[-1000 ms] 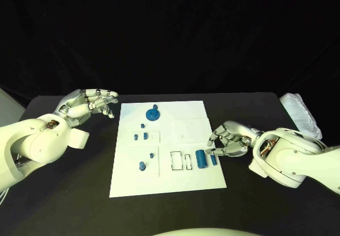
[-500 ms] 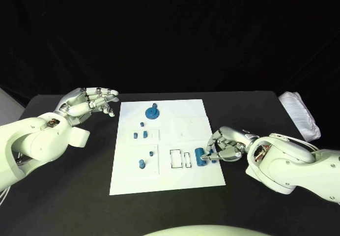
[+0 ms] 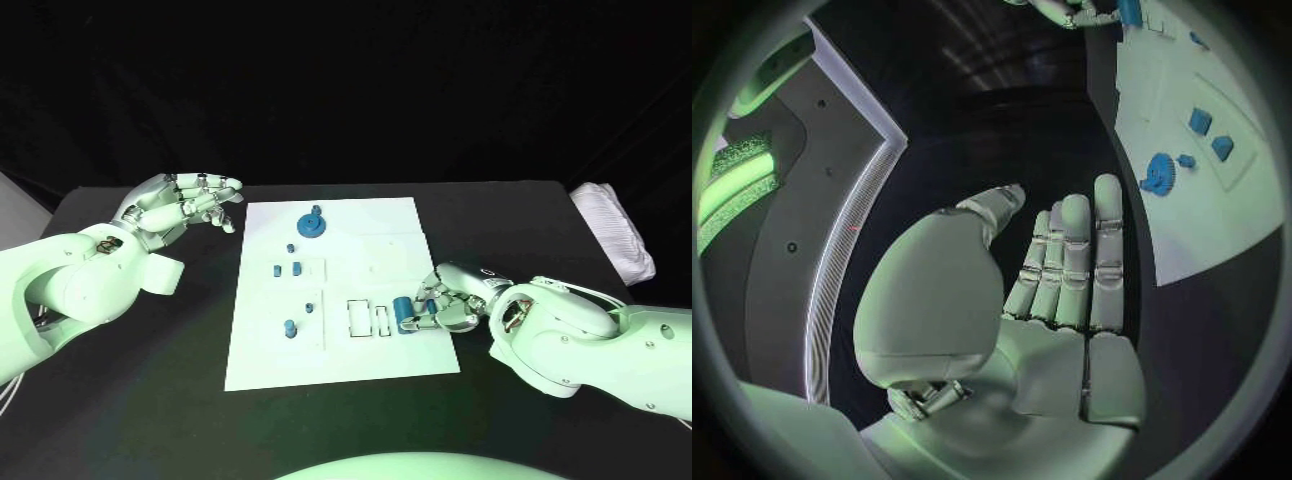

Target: Assemble the parts on the task board

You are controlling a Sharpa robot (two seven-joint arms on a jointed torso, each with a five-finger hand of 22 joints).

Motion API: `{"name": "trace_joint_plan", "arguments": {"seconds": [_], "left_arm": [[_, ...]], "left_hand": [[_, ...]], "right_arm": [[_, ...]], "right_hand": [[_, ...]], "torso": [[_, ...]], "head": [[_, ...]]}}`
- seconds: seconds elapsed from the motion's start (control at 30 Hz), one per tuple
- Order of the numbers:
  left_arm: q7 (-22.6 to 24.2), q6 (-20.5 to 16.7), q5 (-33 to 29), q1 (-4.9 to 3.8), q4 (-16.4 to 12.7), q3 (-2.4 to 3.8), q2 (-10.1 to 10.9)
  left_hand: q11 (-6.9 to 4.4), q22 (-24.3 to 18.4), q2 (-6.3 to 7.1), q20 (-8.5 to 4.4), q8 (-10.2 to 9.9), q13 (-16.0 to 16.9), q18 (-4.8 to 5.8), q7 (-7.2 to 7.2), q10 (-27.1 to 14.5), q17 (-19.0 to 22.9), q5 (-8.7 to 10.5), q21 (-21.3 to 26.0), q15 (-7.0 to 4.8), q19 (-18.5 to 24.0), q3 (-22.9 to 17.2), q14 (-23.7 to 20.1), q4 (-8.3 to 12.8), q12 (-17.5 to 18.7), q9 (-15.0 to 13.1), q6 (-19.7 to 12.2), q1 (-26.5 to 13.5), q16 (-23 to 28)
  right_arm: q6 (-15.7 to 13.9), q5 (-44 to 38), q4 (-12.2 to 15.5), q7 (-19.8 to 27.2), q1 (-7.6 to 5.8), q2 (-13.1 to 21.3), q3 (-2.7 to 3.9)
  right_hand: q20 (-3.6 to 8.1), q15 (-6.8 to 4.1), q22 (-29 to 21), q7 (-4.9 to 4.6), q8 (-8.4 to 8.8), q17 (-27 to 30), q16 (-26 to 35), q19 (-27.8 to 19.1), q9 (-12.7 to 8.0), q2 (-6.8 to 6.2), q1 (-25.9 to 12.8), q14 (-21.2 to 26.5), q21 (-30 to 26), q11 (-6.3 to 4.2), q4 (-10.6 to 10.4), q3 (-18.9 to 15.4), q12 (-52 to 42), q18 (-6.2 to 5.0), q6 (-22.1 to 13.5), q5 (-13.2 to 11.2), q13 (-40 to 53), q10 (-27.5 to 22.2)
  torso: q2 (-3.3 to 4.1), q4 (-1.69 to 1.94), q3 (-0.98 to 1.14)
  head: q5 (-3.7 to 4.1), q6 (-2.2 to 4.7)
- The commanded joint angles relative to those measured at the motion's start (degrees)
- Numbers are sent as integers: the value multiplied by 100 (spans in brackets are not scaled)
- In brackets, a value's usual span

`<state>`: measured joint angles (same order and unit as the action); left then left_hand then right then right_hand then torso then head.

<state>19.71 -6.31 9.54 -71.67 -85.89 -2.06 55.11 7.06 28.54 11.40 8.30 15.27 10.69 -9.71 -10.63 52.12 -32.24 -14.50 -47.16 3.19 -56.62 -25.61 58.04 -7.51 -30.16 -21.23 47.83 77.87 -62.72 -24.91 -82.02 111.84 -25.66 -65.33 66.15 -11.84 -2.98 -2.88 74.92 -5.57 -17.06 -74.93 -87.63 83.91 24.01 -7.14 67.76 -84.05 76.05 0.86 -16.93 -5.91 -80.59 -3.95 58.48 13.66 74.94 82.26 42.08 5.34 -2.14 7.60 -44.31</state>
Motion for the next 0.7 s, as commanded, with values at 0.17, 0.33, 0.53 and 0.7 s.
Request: {"name": "trace_joint_plan", "arguments": {"seconds": [0.17, 0.33, 0.53, 0.7], "left_arm": [[50, 71, -31, 0, -28, 2, 12], [40, 87, -31, 0, -38, 2, 21], [35, 105, -31, -1, -51, 2, 25], [32, 112, -31, -1, -56, 2, 30]], "left_hand": [[0, -10, -15, 15, 21, -6, -81, -3, -22, -5, -8, 31, -12, -7, -1, -41, -29, 15, 4, -27, 35, -30], [1, -11, -16, 15, 22, -6, -81, -4, -22, -5, -8, 32, -12, -7, 0, -42, -34, 14, 4, -26, 31, -30], [1, -11, -16, 15, 22, -6, -81, -4, -22, -5, -8, 32, -12, -7, 0, -42, -34, 14, 4, -26, 31, -30], [1, -11, -16, 15, 22, -6, -81, -4, -22, -5, -8, 32, -12, -7, 0, -42, -34, 14, 4, -26, 31, -30]], "right_arm": [[52, -344, -150, -145, 39, -131, 2], [89, -431, -255, -166, 82, -253, 2], [105, -471, -348, -183, 140, -412, 2], [107, -440, -375, -186, 182, -513, 2]], "right_hand": [[30, -31, 576, 33, -45, -986, -23, 251, 7, 29, -53, -480, 37, -5, -2, -43, -30, 99, 4, 12, 457, 50], [31, -31, 588, 35, -55, -997, -27, 254, 8, 65, -55, -483, 52, -6, 2, -42, -30, 102, 5, 15, 463, 52], [39, -44, 615, 58, -124, -1020, -35, 260, 25, 118, 9, -487, 80, -24, 15, -50, -27, 106, 50, 39, 483, 63], [46, -48, 648, 54, -174, -1046, -41, 259, 14, 121, 439, -491, 101, -25, 28, 6, 2, 111, -17, 435, 510, 64]], "torso": [[-6, 7, -6], [-1, 1, -6], [-10, 2, -9], [-14, 3, -9]], "head": [[-41, -54], [-52, -71], [-45, -95], [-48, -103]]}}
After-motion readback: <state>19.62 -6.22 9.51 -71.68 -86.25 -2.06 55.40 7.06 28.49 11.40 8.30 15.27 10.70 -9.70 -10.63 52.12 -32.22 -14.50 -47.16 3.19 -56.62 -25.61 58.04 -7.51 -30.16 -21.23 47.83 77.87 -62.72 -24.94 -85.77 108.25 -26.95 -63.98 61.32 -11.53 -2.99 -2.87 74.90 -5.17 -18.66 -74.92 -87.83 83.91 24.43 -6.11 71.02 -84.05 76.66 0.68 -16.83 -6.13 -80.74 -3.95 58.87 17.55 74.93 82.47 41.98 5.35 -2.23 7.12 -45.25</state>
